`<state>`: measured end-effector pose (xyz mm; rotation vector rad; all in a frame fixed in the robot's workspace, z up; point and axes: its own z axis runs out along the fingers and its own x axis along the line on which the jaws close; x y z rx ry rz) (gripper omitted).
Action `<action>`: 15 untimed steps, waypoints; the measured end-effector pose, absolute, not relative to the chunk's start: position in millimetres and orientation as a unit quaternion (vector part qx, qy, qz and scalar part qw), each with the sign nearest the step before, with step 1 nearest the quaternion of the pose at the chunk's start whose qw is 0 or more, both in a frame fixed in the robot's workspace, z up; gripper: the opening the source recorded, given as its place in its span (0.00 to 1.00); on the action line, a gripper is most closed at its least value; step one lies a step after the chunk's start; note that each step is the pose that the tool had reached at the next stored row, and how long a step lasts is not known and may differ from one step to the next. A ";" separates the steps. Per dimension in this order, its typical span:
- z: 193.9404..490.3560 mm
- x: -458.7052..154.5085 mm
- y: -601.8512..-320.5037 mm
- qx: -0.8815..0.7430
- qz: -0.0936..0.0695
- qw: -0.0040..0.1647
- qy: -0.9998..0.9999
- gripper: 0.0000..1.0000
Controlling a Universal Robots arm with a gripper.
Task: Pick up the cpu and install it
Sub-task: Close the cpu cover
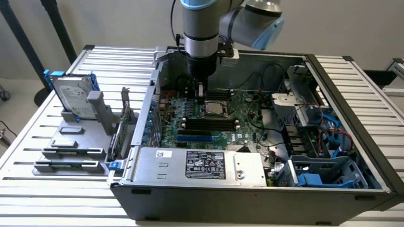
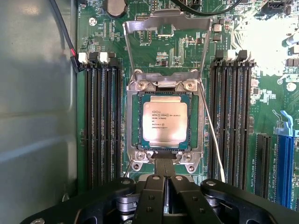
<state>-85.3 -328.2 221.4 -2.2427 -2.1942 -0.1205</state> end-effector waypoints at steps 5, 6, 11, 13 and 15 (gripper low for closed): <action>221.4 -85.3 -328.2 -0.714 -0.038 0.001 -0.699 0.11; 221.4 -85.3 -328.2 -0.714 -0.038 0.001 -0.699 0.11; 222.0 -78.4 -328.6 -0.714 -0.038 0.001 -0.699 0.11; 223.4 -69.2 -329.7 -0.714 -0.038 0.001 -0.699 0.11; 225.4 -60.1 -330.8 -0.714 -0.038 0.001 -0.699 0.11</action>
